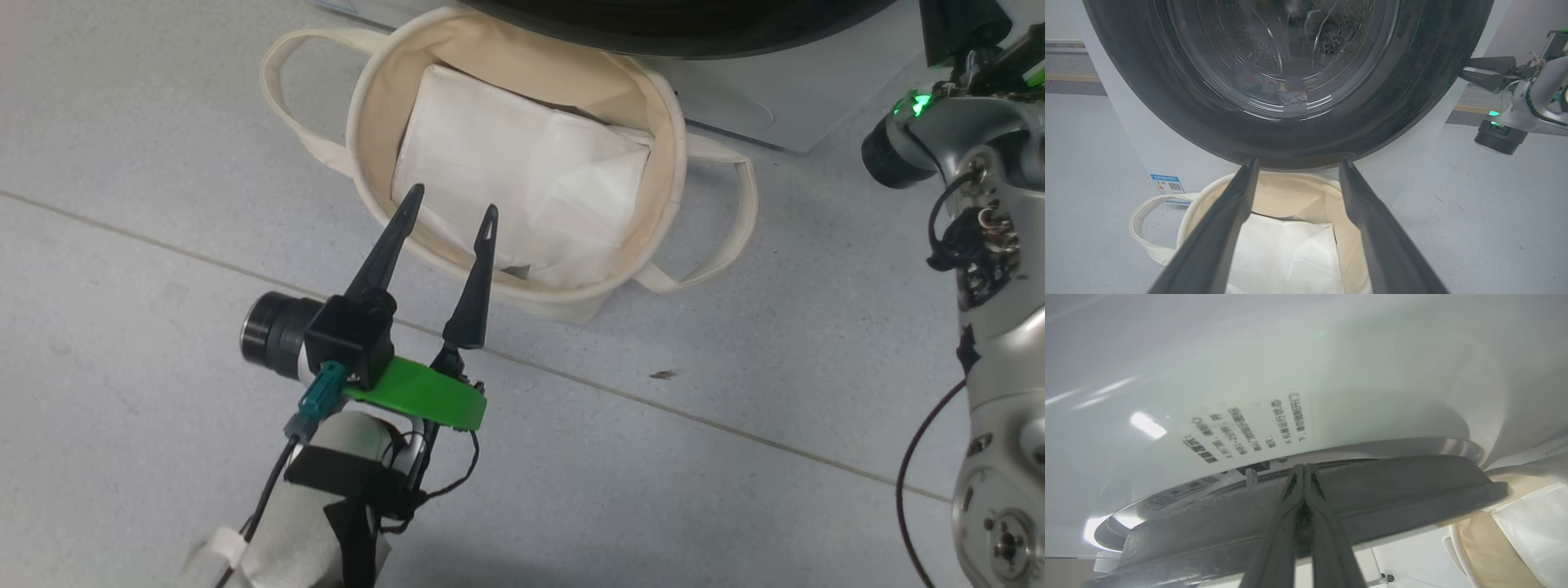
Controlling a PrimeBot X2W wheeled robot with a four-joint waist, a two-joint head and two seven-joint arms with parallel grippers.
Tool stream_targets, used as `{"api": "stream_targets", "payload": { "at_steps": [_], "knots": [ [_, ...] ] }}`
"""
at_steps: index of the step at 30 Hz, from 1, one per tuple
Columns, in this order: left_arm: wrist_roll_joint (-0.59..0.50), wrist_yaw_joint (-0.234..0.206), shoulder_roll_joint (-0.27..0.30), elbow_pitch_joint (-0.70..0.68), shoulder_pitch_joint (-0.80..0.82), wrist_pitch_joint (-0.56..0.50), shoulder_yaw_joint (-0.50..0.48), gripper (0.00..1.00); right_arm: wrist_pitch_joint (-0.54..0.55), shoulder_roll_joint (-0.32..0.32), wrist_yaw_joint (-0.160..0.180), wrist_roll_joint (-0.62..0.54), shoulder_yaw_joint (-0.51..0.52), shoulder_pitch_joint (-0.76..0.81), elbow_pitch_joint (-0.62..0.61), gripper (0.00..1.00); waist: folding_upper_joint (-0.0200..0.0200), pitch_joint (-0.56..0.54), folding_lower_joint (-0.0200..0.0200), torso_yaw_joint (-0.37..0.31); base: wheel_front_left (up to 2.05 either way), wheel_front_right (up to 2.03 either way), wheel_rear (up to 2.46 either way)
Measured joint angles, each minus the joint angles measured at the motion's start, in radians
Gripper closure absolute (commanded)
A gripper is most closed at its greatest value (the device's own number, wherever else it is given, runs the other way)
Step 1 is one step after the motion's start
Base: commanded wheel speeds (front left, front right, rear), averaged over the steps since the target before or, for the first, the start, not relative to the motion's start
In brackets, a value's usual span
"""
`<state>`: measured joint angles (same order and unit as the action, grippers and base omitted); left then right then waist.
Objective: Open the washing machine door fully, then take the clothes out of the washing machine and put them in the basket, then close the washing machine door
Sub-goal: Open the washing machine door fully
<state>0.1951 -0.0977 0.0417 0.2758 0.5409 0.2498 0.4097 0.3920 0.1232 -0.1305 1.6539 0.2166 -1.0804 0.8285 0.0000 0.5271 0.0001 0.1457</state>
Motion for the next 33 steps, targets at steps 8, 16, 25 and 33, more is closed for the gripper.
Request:
{"api": "stream_targets", "payload": {
  "at_steps": [8,16,25,33],
  "knots": [
    [0.000,0.002,-0.001,-0.002,0.001,0.000,0.000,0.00,0.092,0.015,0.000,0.046,-0.007,-0.051,0.090,1.00,0.0000,0.006,0.0000,0.007,0.00,0.00,0.00],
    [-0.016,0.003,-0.002,0.001,-0.001,0.000,-0.002,0.00,0.149,0.003,0.000,0.046,-0.048,-0.044,0.100,1.00,0.0000,-0.025,0.0000,0.008,0.00,0.00,0.00],
    [-0.017,0.012,-0.002,0.002,-0.015,0.000,-0.004,0.00,0.156,-0.028,0.000,0.046,-0.085,0.055,0.079,1.00,0.0000,-0.084,0.0000,-0.004,0.00,0.00,0.00],
    [-0.016,0.016,-0.002,0.012,-0.047,0.000,-0.003,0.00,0.154,-0.041,0.000,0.095,-0.181,0.177,0.012,1.00,0.0001,-0.140,0.0000,-0.003,0.00,0.00,0.00]
  ]
}}
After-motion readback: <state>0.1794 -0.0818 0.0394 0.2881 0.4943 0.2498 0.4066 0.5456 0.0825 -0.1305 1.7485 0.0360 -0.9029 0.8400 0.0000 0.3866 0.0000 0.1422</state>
